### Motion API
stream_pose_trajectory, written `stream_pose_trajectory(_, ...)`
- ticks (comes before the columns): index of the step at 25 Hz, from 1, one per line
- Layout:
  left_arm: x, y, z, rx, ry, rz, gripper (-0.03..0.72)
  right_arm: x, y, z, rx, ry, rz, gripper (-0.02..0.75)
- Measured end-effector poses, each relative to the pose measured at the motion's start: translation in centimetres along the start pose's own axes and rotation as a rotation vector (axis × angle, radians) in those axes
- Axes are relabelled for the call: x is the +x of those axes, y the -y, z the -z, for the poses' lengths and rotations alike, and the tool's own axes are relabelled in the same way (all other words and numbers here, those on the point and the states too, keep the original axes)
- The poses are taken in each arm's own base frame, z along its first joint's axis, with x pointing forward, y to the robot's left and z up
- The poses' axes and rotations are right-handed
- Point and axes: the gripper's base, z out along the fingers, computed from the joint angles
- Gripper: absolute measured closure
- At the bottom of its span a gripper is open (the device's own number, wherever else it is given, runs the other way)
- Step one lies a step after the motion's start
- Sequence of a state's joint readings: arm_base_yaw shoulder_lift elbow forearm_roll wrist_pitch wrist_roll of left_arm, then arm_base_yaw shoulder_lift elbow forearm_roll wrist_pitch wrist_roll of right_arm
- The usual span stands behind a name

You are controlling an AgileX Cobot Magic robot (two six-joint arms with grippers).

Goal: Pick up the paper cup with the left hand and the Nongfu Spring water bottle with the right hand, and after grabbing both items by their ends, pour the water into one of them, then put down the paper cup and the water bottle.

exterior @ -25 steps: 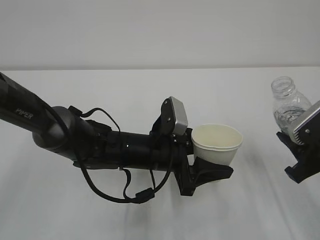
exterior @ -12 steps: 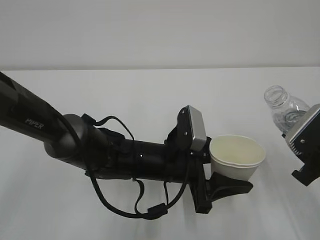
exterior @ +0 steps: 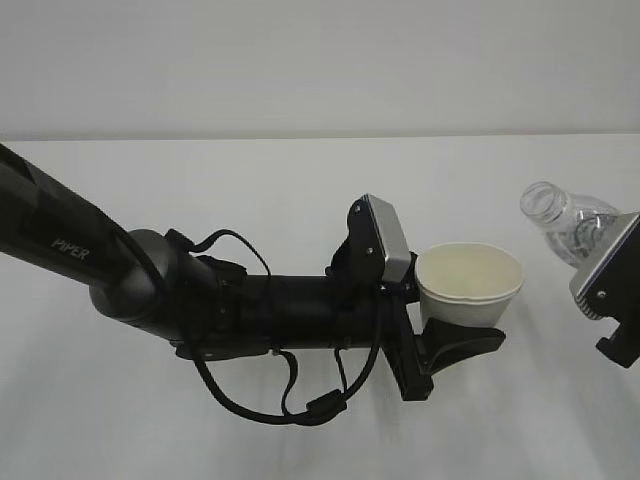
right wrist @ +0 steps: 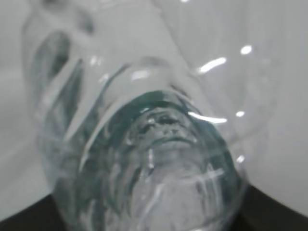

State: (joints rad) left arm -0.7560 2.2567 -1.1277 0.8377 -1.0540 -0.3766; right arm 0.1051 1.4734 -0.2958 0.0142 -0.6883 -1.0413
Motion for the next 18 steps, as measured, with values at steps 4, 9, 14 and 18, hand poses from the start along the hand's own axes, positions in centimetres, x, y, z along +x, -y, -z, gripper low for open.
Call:
stream_pose_trajectory(4,0.4,-0.1,0.0,-0.018,0.003,0.010,0.232,-0.1,0.1,0.0,0.014,0.007,0.057,0.336)
stream_pose_trajectory(9,1.7,-0.1,-0.2,-0.019,0.026,0.047,0.232,-0.1,0.3,0.0,0.028,0.014,0.086,0.336)
stream_pose_trajectory(14,1.8,-0.1,-0.2,-0.023,0.035,0.052,0.232,-0.2,0.3,0.0,0.036,0.017,0.138,0.336)
stream_pose_trajectory(18,1.9,0.0,-0.2,-0.007,0.029,0.043,0.232,-0.2,0.4,0.0,0.040,0.019,0.157,0.336)
